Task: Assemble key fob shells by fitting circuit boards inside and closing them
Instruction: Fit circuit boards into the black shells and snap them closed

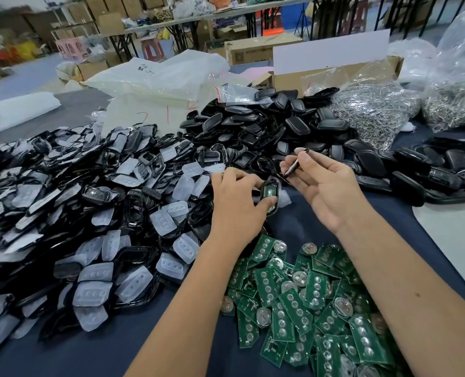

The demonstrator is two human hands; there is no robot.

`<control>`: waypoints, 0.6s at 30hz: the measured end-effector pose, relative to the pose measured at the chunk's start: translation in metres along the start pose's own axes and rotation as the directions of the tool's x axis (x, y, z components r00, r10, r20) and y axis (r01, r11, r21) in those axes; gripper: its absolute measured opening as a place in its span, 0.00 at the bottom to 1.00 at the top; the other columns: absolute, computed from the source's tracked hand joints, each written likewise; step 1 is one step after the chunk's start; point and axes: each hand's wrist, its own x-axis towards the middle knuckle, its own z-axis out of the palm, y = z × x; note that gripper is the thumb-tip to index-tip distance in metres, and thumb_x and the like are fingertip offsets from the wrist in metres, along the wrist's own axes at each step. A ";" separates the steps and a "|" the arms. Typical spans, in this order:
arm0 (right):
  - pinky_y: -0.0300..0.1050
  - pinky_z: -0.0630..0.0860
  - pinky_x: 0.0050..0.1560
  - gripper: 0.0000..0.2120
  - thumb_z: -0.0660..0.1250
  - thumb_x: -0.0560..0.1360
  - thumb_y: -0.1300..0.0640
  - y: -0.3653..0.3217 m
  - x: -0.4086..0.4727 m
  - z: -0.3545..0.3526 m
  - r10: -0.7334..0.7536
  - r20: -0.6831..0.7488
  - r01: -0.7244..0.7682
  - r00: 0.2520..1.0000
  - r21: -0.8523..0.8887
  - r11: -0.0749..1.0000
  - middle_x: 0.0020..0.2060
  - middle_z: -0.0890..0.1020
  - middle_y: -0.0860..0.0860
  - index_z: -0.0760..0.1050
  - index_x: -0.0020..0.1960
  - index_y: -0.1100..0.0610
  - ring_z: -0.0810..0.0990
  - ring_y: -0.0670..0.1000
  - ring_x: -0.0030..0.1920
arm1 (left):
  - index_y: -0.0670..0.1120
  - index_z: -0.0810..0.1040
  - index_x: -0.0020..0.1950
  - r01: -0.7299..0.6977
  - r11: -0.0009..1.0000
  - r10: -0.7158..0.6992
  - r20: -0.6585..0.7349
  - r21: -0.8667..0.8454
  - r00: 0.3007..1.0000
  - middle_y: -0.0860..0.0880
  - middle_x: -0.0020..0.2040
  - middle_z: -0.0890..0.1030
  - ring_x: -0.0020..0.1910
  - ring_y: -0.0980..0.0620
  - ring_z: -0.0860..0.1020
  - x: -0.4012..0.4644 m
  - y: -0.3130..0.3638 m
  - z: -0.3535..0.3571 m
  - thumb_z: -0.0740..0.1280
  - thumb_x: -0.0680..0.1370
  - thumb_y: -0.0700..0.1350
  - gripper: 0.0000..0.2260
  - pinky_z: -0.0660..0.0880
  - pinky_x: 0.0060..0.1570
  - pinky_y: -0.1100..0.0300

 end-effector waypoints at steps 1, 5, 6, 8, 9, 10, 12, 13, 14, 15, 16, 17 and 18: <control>0.46 0.83 0.55 0.05 0.66 0.82 0.64 -0.001 0.001 -0.001 0.017 0.014 -0.017 1.000 0.004 1.000 0.46 0.85 0.57 0.80 0.54 0.62 0.84 0.56 0.50 | 0.50 0.83 0.52 0.012 0.999 -0.013 -0.018 -0.047 1.000 0.52 0.54 0.74 0.58 0.51 0.64 0.001 0.002 -0.001 0.78 0.74 0.51 0.09 0.59 0.55 0.65; 0.52 0.82 0.62 0.12 0.69 0.79 0.60 0.000 0.001 -0.005 0.086 0.096 -0.079 0.992 -0.077 0.994 0.54 0.87 0.57 0.79 0.62 0.61 0.85 0.55 0.55 | 0.54 0.79 0.44 0.098 0.962 -0.125 -0.095 -0.253 0.988 0.59 0.41 0.79 0.46 0.55 0.76 0.003 0.003 -0.007 0.75 0.77 0.47 0.06 0.70 0.47 0.63; 0.53 0.81 0.63 0.16 0.70 0.77 0.59 0.000 0.001 -0.005 0.098 0.118 -0.086 0.988 -0.099 0.991 0.56 0.87 0.57 0.79 0.63 0.62 0.85 0.55 0.56 | 0.54 0.78 0.43 0.129 0.931 -0.168 -0.088 -0.340 0.982 0.58 0.39 0.80 0.42 0.58 0.78 0.004 0.002 -0.009 0.74 0.79 0.47 0.07 0.73 0.44 0.65; 0.52 0.82 0.63 0.21 0.71 0.74 0.58 0.001 -0.001 -0.004 0.118 0.156 -0.100 0.981 -0.118 0.988 0.58 0.86 0.58 0.78 0.65 0.63 0.84 0.56 0.57 | 0.51 0.79 0.46 0.213 0.798 -0.268 -0.016 -0.563 0.963 0.53 0.39 0.82 0.36 0.54 0.82 0.006 0.002 -0.012 0.71 0.81 0.46 0.05 0.77 0.37 0.65; 0.52 0.82 0.62 0.21 0.71 0.74 0.59 0.001 -0.001 -0.004 0.123 0.170 -0.103 0.978 -0.120 0.987 0.58 0.86 0.58 0.78 0.65 0.63 0.84 0.56 0.58 | 0.48 0.79 0.50 0.263 0.708 -0.315 0.040 -0.655 0.948 0.49 0.41 0.83 0.34 0.49 0.84 0.006 0.003 -0.013 0.70 0.82 0.45 0.03 0.79 0.35 0.63; 0.51 0.83 0.61 0.20 0.71 0.73 0.59 0.002 -0.002 -0.003 0.122 0.181 -0.101 0.976 -0.121 0.987 0.57 0.86 0.58 0.79 0.64 0.63 0.84 0.56 0.57 | 0.45 0.79 0.53 0.301 0.639 -0.352 0.078 -0.708 0.933 0.46 0.42 0.83 0.33 0.46 0.84 0.006 0.003 -0.013 0.69 0.83 0.45 0.04 0.80 0.34 0.61; 0.50 0.84 0.57 0.18 0.71 0.72 0.60 0.002 -0.002 -0.003 0.116 0.192 -0.094 0.974 -0.121 0.988 0.53 0.86 0.56 0.80 0.61 0.63 0.84 0.56 0.55 | 0.41 0.80 0.55 0.352 0.562 -0.404 0.123 -0.749 0.907 0.43 0.43 0.83 0.33 0.45 0.85 0.007 0.002 -0.011 0.69 0.83 0.44 0.06 0.82 0.35 0.59; 0.49 0.84 0.56 0.17 0.72 0.72 0.60 0.002 -0.003 -0.004 0.116 0.198 -0.093 0.973 -0.125 0.988 0.52 0.86 0.56 0.81 0.60 0.63 0.84 0.56 0.54 | 0.40 0.81 0.54 0.368 0.530 -0.418 0.142 -0.764 0.897 0.42 0.44 0.83 0.33 0.46 0.85 0.007 0.001 -0.011 0.69 0.83 0.42 0.06 0.83 0.37 0.58; 0.48 0.84 0.55 0.17 0.72 0.72 0.60 0.002 -0.002 -0.004 0.120 0.204 -0.093 0.972 -0.135 0.987 0.51 0.86 0.57 0.81 0.60 0.63 0.84 0.56 0.53 | 0.39 0.82 0.54 0.383 0.497 -0.430 0.163 -0.779 0.888 0.42 0.45 0.83 0.33 0.47 0.85 0.007 0.001 -0.011 0.68 0.83 0.40 0.05 0.84 0.39 0.57; 0.48 0.84 0.55 0.17 0.72 0.72 0.60 0.002 -0.003 -0.004 0.123 0.208 -0.092 0.970 -0.150 0.984 0.51 0.85 0.58 0.81 0.60 0.63 0.84 0.56 0.54 | 0.39 0.82 0.53 0.400 0.463 -0.441 0.186 -0.791 0.878 0.42 0.46 0.83 0.33 0.48 0.85 0.008 0.001 -0.011 0.68 0.82 0.38 0.04 0.85 0.41 0.55; 0.49 0.84 0.57 0.18 0.72 0.72 0.60 0.002 -0.003 -0.003 0.123 0.209 -0.089 0.970 -0.165 0.982 0.52 0.85 0.59 0.81 0.61 0.64 0.84 0.56 0.54 | 0.39 0.83 0.52 0.414 0.437 -0.449 0.205 -0.799 0.869 0.42 0.47 0.84 0.34 0.49 0.85 0.008 0.000 -0.011 0.68 0.82 0.36 0.04 0.85 0.43 0.53; 0.50 0.84 0.59 0.18 0.72 0.72 0.61 0.003 -0.003 -0.003 0.120 0.207 -0.084 0.971 -0.175 0.981 0.53 0.84 0.59 0.81 0.61 0.65 0.83 0.57 0.54 | 0.38 0.83 0.52 0.424 0.422 -0.451 0.220 -0.802 0.865 0.42 0.47 0.85 0.34 0.49 0.85 0.008 0.001 -0.012 0.68 0.81 0.35 0.04 0.86 0.45 0.52; 0.51 0.83 0.60 0.19 0.72 0.72 0.61 0.004 -0.003 -0.003 0.118 0.202 -0.082 0.972 -0.178 0.981 0.53 0.84 0.60 0.81 0.61 0.65 0.83 0.56 0.54 | 0.38 0.83 0.52 0.427 0.418 -0.446 0.228 -0.801 0.865 0.42 0.47 0.85 0.34 0.49 0.85 0.008 0.001 -0.012 0.68 0.81 0.35 0.05 0.86 0.46 0.51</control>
